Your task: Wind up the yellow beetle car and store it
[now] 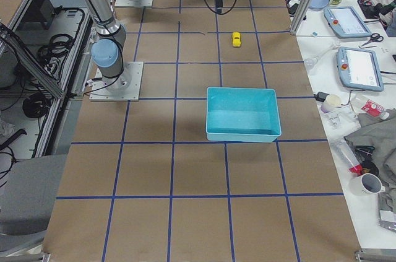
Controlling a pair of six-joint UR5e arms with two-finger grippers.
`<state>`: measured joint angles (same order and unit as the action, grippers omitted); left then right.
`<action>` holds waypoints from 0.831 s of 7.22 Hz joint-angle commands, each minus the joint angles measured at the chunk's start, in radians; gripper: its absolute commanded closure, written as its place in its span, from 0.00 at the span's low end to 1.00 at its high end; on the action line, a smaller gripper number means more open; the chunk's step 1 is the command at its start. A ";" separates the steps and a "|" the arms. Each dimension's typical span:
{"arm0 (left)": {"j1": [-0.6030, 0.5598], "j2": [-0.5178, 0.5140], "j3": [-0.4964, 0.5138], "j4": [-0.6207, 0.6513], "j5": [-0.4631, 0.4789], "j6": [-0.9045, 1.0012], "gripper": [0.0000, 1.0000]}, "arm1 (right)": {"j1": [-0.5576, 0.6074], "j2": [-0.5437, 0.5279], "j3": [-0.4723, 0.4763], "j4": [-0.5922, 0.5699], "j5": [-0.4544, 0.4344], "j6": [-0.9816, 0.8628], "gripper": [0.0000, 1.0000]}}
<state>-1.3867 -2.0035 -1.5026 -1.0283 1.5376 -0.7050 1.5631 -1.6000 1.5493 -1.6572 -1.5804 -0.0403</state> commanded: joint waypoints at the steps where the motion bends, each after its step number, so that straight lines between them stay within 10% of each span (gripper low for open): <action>1: -0.017 0.058 0.027 -0.085 0.093 0.306 0.00 | 0.000 0.000 0.000 0.001 0.000 0.000 0.00; 6: -0.080 0.205 0.036 -0.335 -0.053 0.321 0.00 | 0.000 0.002 0.000 0.001 0.000 0.000 0.00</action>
<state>-1.4570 -1.8325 -1.4712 -1.3292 1.5099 -0.3911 1.5631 -1.5997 1.5493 -1.6573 -1.5805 -0.0399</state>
